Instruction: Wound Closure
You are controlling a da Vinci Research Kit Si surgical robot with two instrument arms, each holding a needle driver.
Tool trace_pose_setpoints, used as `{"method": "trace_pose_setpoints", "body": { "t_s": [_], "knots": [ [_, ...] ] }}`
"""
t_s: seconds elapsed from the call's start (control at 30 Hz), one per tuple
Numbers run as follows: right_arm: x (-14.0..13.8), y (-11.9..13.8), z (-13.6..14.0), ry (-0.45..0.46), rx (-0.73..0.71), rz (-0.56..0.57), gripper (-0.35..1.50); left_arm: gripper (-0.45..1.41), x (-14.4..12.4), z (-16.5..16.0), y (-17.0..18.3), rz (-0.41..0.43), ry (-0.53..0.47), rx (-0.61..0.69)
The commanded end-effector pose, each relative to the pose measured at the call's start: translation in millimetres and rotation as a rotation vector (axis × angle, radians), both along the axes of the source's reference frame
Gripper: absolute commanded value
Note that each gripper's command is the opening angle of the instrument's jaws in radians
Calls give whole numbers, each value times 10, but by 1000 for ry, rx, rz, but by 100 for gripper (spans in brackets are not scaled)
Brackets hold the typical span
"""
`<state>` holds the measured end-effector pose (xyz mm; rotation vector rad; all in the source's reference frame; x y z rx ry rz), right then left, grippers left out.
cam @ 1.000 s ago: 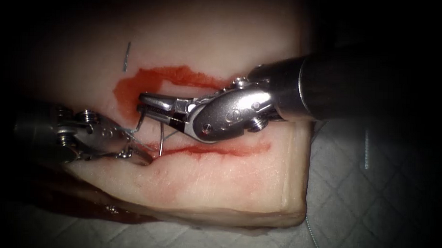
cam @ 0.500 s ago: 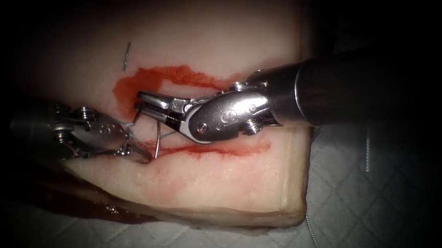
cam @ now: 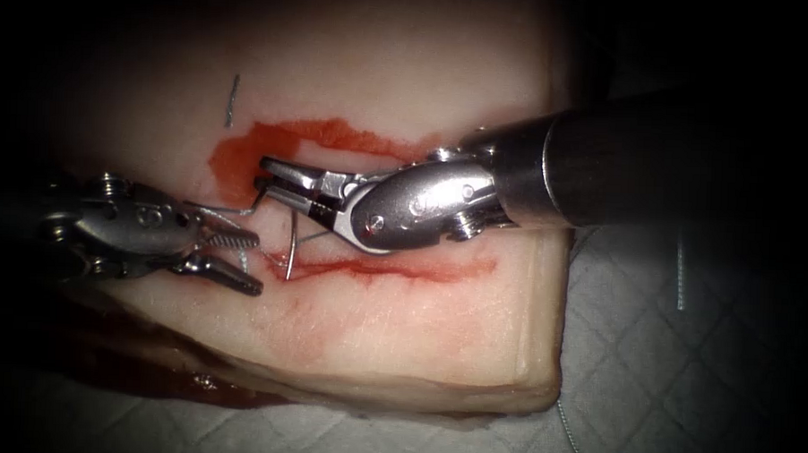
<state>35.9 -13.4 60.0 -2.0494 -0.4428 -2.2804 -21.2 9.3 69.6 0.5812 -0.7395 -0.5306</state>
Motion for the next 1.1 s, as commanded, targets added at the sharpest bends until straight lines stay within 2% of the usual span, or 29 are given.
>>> {"method": "trace_pose_setpoints", "body": {
  "t_s": [0.03,0.13,0.33,0.57,0.87,1.1],
  "knots": [
    [7,3,4,3,-1,0,-35,-20,-9,5,-3,8,-4,8],
    [4,4,4,4,0,-1,-35,-45,-19,3,-14,21,-14,23],
    [3,6,2,8,8,2,-35,-45,-30,14,-29,30,-14,14],
    [2,6,1,21,41,7,-35,-45,-24,33,-37,53,42,16],
    [3,10,-6,82,101,38,-35,-45,-24,37,-43,58,59,25],
    [1,11,-6,94,123,46,-35,-45,-25,39,-46,61,64,30]
  ]
}}
